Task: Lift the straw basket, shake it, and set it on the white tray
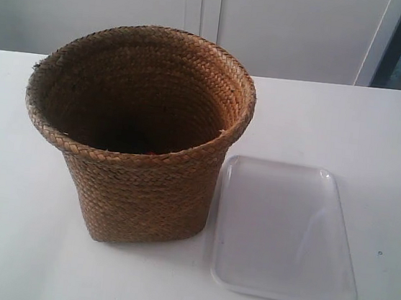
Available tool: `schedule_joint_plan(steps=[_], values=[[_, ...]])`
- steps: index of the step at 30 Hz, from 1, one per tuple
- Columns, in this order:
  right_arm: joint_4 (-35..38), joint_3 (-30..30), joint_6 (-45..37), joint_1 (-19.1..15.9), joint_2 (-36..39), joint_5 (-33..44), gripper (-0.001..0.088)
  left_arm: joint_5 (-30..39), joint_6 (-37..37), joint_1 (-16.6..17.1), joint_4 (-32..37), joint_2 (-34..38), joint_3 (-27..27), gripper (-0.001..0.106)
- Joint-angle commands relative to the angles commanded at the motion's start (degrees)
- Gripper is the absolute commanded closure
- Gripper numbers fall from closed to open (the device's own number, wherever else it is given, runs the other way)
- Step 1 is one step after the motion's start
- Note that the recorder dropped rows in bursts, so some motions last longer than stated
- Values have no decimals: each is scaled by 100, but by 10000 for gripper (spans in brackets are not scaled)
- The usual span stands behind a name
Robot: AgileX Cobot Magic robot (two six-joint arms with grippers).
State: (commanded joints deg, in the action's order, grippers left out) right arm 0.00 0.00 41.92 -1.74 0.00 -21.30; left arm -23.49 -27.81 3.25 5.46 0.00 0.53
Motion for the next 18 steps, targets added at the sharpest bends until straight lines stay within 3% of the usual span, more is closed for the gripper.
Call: schedule_joint_plan(steps=[4, 7, 10, 14, 16, 18], values=[[0, -627, -72, 0, 0, -213, 868, -38, 96, 0, -57, 0, 711, 1053], [88, -1482, -818, 0, 330, -392, 868, -52, 421, 0, -103, 246, 1390, 1053], [214, -2356, -1360, 0, 986, -631, 868, -85, 576, 0, -119, 859, 2298, 1053], [259, -3362, -1361, 0, 2027, -522, 868, -60, 561, 0, -156, 1998, 3658, 1053], [259, -3739, -1372, 0, 2580, -318, 868, 259, 561, 0, -156, 2550, 4280, 1053], [107, -4153, -1345, 0, 3154, 259, 868, 1051, 549, 0, -156, 3107, 4859, 1053]])
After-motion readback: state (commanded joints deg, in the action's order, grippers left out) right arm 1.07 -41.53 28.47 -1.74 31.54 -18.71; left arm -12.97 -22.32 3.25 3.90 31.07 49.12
